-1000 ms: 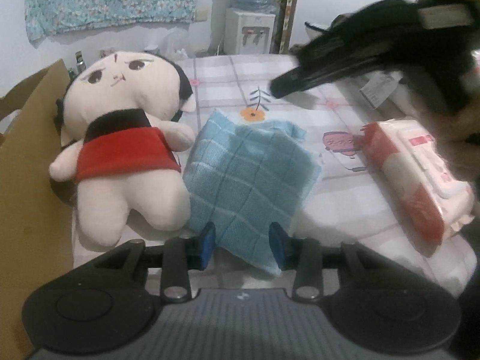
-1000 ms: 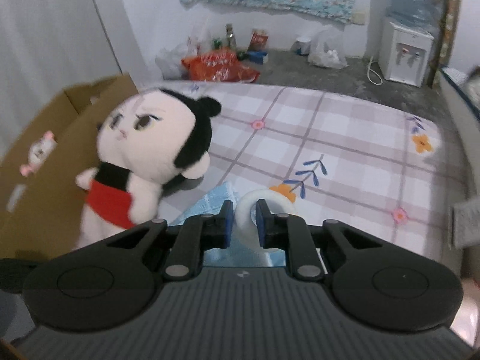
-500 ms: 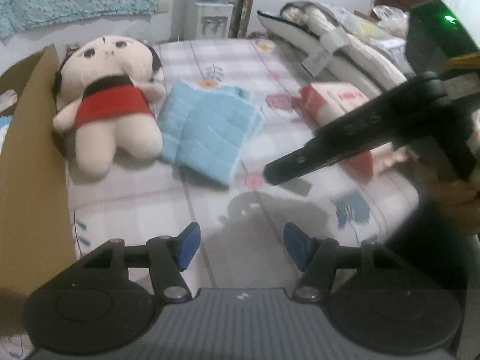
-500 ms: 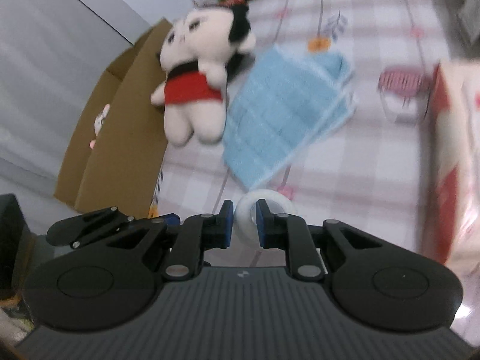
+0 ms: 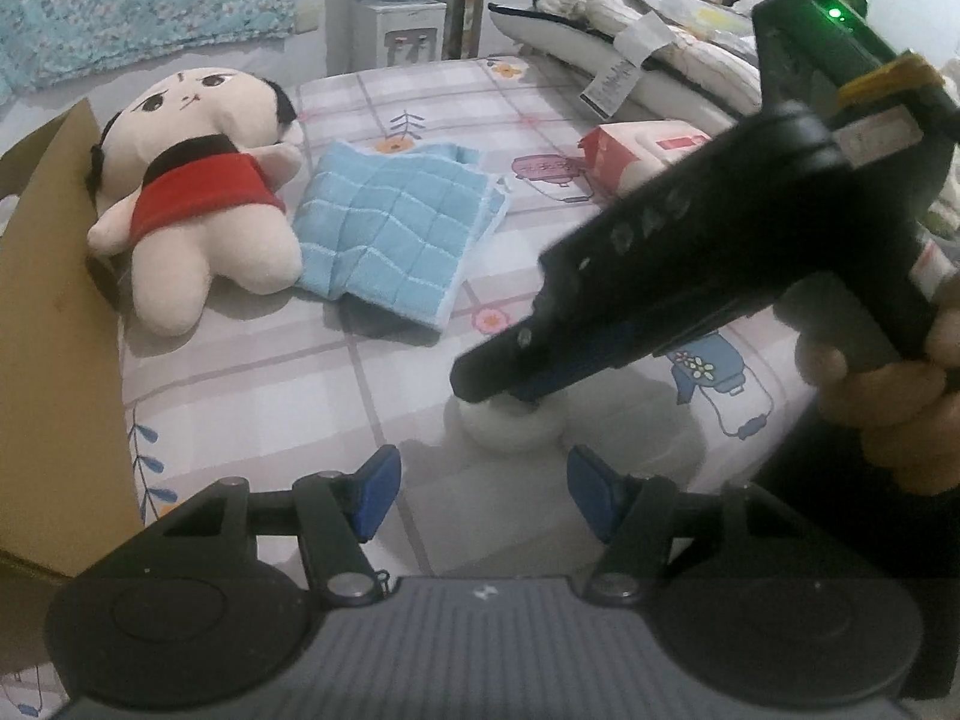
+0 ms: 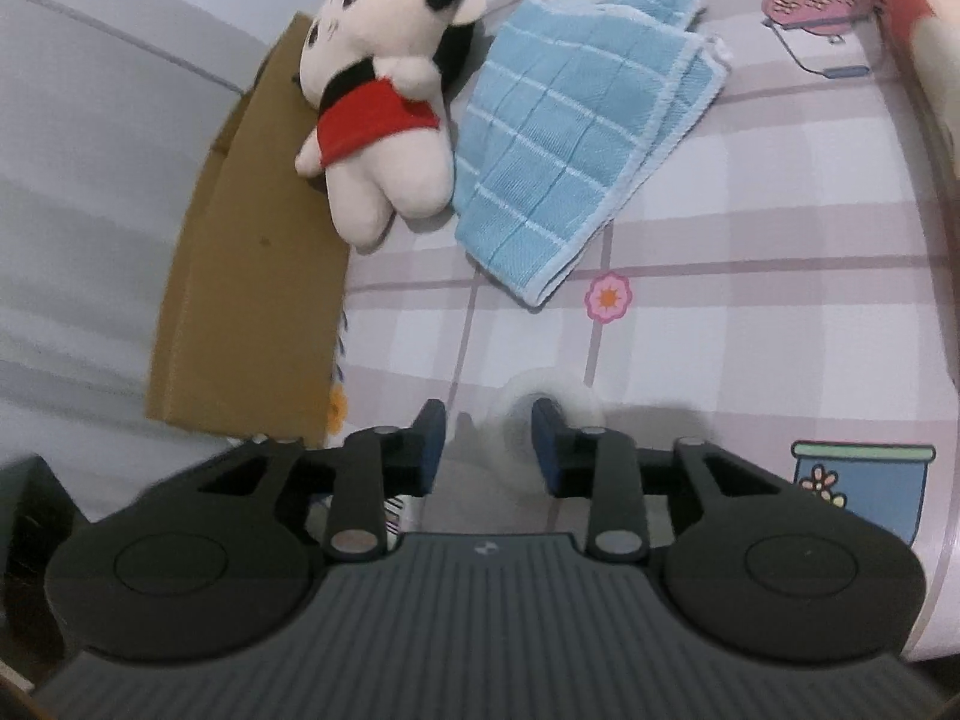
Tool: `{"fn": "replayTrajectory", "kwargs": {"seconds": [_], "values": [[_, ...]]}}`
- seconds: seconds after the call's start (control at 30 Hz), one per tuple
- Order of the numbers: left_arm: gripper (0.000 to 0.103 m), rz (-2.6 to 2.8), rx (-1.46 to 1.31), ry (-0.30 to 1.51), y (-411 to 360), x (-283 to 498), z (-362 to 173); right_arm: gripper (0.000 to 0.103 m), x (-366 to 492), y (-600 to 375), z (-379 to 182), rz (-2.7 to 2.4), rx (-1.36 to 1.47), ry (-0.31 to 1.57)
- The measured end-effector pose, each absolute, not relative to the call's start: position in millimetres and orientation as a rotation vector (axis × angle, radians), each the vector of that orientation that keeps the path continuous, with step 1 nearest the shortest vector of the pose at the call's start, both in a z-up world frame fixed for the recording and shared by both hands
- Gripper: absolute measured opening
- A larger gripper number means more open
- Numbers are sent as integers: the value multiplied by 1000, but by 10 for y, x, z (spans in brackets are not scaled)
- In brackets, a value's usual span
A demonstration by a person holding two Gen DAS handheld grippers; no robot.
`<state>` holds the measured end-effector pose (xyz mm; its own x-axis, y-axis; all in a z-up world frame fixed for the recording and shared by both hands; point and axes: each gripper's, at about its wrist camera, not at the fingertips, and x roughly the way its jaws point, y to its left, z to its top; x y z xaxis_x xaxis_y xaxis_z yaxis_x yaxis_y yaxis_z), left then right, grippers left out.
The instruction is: Organize soft objects
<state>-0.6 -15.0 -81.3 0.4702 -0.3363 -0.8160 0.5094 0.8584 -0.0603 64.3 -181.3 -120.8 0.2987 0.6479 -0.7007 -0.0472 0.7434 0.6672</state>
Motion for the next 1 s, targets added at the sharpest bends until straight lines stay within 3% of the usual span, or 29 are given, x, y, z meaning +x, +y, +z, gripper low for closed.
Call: {"fn": "replayTrajectory", "kwargs": {"seconds": [0.03, 0.1, 0.3, 0.4, 0.47, 0.7, 1.0], "values": [[63, -526, 210, 943, -170, 4, -812, 45, 632, -1857, -1208, 503, 630, 1182], [63, -527, 223, 932, -212, 38, -809, 49, 616, -1940, -1176, 508, 670, 1164], [63, -528, 222, 937, -378, 238, -877, 54, 582, -2212, -906, 481, 675, 1049], [59, -534, 232, 946, -462, 299, -936, 57, 636, -2328, -784, 447, 653, 1005], [50, -524, 248, 965, -500, 325, -984, 60, 700, -2381, -730, 424, 632, 987], [50, -451, 236, 980, -319, 357, -1003, 81, 1081, -2219, -651, 363, 478, 954], [50, -375, 198, 999, -32, 334, -963, 88, 1772, -1572, -916, 323, 231, 982]]}}
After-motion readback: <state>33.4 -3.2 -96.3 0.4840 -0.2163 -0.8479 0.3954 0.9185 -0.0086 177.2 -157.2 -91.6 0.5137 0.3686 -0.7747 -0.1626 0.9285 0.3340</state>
